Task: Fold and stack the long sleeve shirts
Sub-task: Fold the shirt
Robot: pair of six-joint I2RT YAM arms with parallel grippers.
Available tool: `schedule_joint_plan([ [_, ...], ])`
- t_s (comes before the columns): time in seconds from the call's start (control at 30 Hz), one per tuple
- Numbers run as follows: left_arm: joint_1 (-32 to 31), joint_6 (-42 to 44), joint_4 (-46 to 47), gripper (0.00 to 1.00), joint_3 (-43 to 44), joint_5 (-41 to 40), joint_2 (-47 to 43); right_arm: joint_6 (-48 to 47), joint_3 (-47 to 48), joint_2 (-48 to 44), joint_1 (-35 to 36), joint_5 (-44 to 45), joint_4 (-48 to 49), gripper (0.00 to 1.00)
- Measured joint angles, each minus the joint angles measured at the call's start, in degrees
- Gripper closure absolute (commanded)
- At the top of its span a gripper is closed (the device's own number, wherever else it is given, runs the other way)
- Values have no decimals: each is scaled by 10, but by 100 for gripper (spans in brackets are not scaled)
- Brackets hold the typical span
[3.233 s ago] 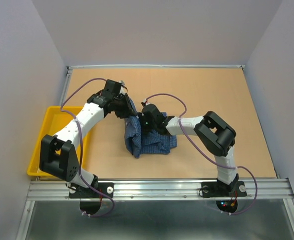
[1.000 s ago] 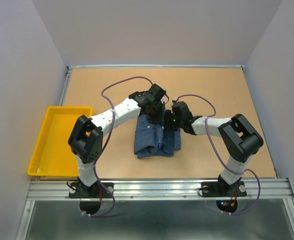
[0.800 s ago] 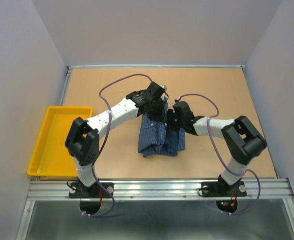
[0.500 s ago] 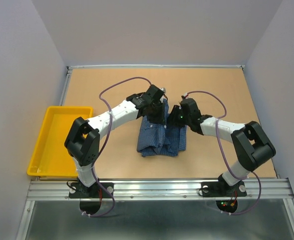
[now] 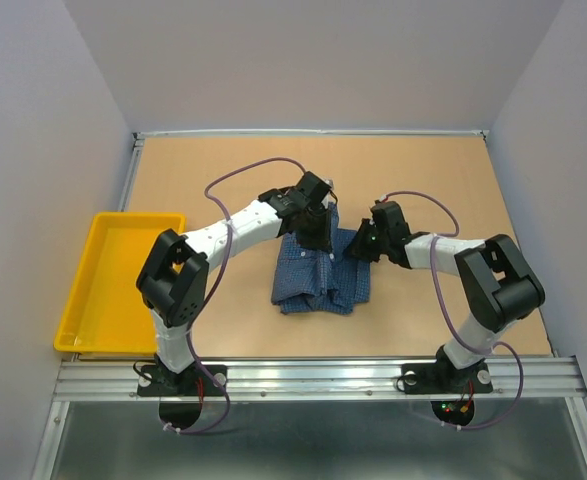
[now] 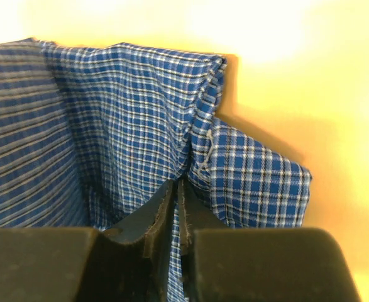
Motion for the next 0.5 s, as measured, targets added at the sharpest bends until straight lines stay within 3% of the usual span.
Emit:
schedule_joint_plan([
  [0.2, -3, 0, 0, 87, 14, 1, 25, 3, 0, 12, 0, -16, 21, 90],
  [0.5, -24, 2, 0, 66, 26, 11, 35, 3, 0, 18, 0, -20, 35, 89],
])
